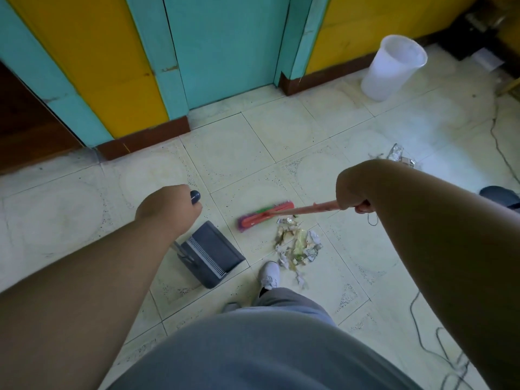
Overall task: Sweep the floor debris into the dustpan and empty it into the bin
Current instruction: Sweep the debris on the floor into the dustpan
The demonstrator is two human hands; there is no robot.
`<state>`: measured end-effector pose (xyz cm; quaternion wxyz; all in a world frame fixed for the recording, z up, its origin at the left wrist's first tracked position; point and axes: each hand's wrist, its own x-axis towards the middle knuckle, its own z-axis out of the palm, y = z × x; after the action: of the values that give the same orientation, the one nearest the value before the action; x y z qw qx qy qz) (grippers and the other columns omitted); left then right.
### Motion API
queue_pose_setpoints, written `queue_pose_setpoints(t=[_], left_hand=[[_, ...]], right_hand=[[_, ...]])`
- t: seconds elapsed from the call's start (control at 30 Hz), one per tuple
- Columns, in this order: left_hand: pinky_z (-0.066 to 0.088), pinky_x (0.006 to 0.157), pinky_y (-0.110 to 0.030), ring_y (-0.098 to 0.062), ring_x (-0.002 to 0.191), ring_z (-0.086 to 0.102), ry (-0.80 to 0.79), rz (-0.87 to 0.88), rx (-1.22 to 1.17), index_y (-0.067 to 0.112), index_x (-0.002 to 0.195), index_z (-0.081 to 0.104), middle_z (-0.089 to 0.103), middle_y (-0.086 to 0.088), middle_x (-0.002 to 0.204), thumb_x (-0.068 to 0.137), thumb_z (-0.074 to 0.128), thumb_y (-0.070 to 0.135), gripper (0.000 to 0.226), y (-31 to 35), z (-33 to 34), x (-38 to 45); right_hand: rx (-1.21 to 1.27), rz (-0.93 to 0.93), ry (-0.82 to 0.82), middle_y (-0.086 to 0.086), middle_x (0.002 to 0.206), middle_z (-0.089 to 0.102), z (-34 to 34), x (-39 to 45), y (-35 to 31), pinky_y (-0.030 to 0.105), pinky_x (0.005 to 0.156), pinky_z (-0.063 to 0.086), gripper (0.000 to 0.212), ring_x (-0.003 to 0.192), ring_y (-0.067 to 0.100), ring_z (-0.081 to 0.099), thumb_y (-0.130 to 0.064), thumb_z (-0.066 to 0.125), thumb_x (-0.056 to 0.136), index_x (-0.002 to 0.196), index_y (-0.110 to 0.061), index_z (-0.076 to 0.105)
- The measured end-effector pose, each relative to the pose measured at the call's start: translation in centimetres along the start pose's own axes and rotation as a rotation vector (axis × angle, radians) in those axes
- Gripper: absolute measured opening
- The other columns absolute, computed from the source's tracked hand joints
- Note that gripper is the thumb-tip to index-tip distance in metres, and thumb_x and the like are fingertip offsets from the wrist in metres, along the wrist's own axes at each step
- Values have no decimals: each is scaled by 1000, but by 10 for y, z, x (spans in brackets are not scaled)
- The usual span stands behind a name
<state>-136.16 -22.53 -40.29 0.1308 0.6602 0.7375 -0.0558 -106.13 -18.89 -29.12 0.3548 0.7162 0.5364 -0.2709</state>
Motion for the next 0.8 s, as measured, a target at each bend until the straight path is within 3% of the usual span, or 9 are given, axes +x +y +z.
queue_pose_setpoints(t=[0.07,0.13,0.27,0.37,0.53,0.67,0.8], left_hand=[[44,61,-30,-25,74,56,-2,24,7,14,90,49,54,-6,77,97,46,35,23,3,2,-1],[42,60,-29,-24,72,55,-5,41,8,13,88,49,53,-5,72,97,46,34,23,6,3,-2],[40,58,-29,-23,67,54,-16,68,-3,14,82,49,46,-1,62,97,47,34,25,16,5,-3],[40,58,-29,-23,65,54,-18,89,-9,15,78,47,49,-2,63,97,46,34,27,28,5,-3],[39,59,-30,-22,60,48,-27,98,9,14,76,47,49,-4,64,98,42,35,31,55,7,-2],[39,57,-28,-24,61,50,-46,119,44,14,74,44,50,-6,64,98,40,33,31,86,6,1],[40,58,-28,-27,65,54,-62,127,68,16,72,41,51,-7,65,98,41,32,31,116,3,4]], right_hand=[[83,72,-68,10,77,44,12,7,7,20,36,40,45,56,13,40,-11,47,102,142,4,36],[163,101,-74,11,79,45,24,10,14,20,40,36,46,55,13,40,-10,44,103,144,4,31],[213,110,-13,7,71,42,50,23,20,20,48,37,37,53,12,40,-15,45,102,134,5,43],[163,111,41,4,71,45,73,40,24,23,66,47,30,62,12,46,-11,51,98,125,2,53],[234,105,-40,4,73,44,97,51,52,26,78,49,29,71,16,51,-9,51,97,124,1,54],[345,157,-168,10,78,43,99,40,95,21,51,39,13,58,15,45,-6,40,101,113,0,42],[451,210,-218,11,87,44,87,32,131,20,45,32,19,57,14,38,-11,40,102,117,2,39]])
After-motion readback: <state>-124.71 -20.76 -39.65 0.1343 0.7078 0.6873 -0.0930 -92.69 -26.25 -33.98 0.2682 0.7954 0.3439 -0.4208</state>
